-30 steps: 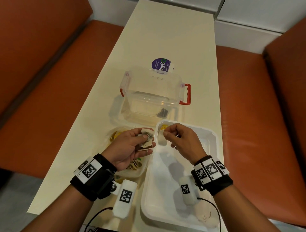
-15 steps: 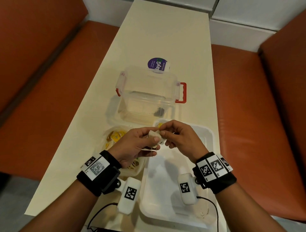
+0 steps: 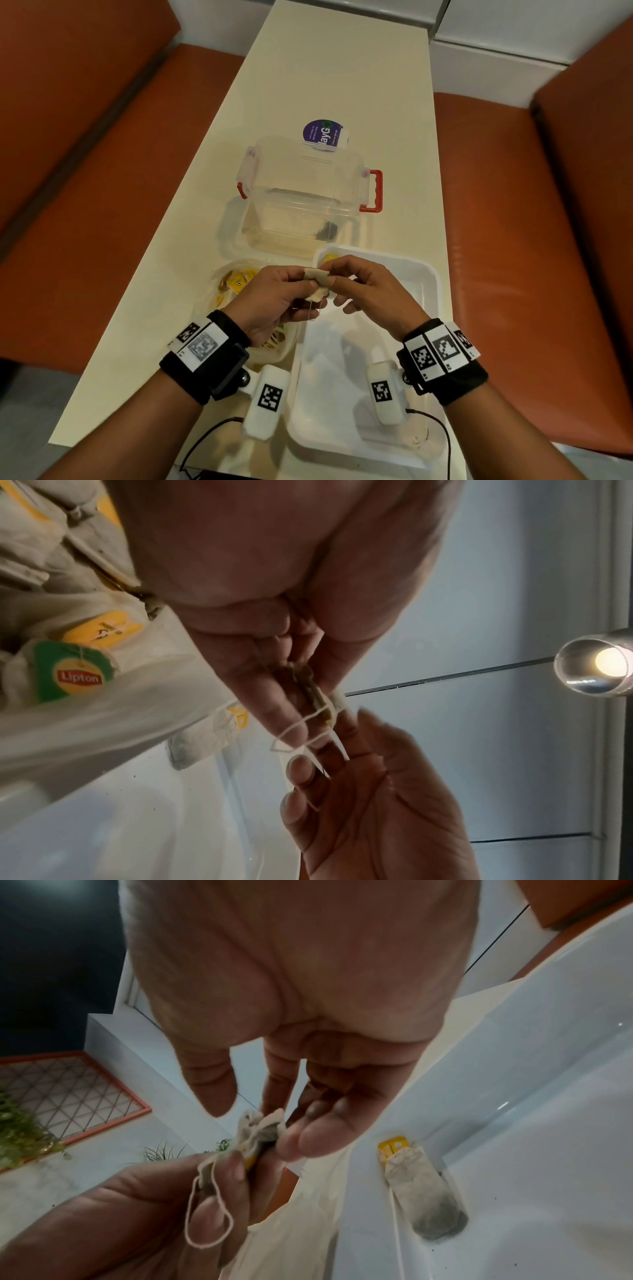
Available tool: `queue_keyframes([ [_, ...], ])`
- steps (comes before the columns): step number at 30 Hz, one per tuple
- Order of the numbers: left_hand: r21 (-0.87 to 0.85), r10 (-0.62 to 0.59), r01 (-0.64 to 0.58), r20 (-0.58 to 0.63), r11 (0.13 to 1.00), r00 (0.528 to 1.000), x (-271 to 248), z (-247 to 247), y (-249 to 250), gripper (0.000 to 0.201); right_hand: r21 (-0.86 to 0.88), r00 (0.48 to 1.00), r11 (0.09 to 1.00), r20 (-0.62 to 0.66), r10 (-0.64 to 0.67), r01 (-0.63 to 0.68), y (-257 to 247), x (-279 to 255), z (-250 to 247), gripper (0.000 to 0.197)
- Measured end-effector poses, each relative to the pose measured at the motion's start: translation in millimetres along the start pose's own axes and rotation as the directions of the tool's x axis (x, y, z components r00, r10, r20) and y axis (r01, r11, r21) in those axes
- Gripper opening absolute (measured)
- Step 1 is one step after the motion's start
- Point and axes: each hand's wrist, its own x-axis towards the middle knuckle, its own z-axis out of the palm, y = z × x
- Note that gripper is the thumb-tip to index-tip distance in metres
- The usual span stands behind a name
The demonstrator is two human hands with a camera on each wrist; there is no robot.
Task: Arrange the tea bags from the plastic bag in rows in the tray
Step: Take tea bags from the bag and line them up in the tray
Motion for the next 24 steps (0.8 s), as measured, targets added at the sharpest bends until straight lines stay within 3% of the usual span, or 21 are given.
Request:
queue_keyframes([
  [5,0.026,-0.018,0.017,0.045,1.0,0.999,-2,2,2,0.021,-0.044,0.997,0.999,-0.079,0.001,-0.005,4,5,4,0.013],
  [9,-0.099,-0.015,0.03,0.146,0.995,0.989,-7,2,6,0.032,0.209,0.991,0.975,-0.086,0.1,-0.08,5,6,2,0.014],
  [11,-0.047,0.029,-0.021,0.167,0.999,0.986,-7,3,4,0.034,0.288,0.988,0.952,-0.076,0.134,-0.107,3,5,0,0.019],
  [18,0.214,0.153,-0.14,-0.043,0.967,0.987,-1,8,-4,0.013,0.361,0.988,0.925,-0.059,0.146,-0.115,0,1,5,0.011],
  [24,0.123,0.102,-0.097,-0.041,0.988,0.994,-3,7,-4,0.014,0.241,0.996,0.967,-0.018,0.085,-0.078,0,-9,2,0.022],
])
